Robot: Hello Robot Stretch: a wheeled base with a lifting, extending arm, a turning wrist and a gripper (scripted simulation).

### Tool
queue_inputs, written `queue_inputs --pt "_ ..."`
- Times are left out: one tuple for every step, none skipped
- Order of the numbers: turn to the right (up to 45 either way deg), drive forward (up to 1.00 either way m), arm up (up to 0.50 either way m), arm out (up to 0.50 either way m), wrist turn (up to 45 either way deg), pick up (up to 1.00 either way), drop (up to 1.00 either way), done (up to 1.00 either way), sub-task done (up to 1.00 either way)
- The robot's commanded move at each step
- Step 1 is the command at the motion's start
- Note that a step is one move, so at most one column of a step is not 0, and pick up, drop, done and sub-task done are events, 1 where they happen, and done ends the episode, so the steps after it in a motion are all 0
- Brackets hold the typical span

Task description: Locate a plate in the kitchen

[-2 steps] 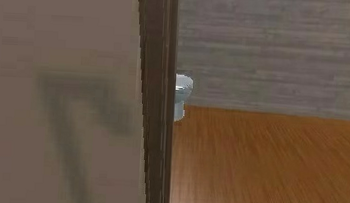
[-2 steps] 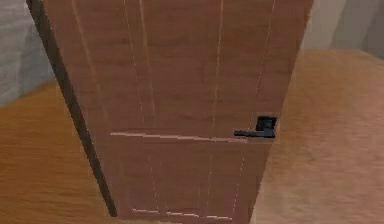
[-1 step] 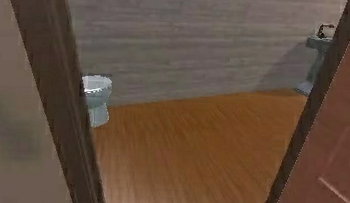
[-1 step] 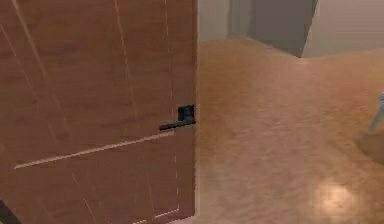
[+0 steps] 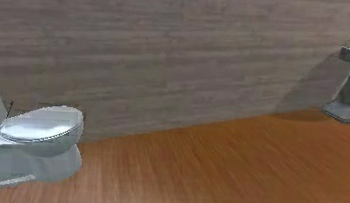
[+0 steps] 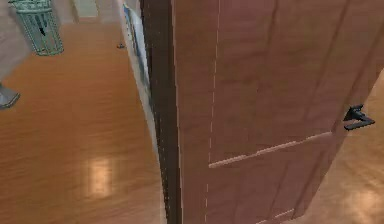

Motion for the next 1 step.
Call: queue_inputs --pt "42.0 0.00 0.00 0.00 0.0 0.00 0.00 0.00 0.00"
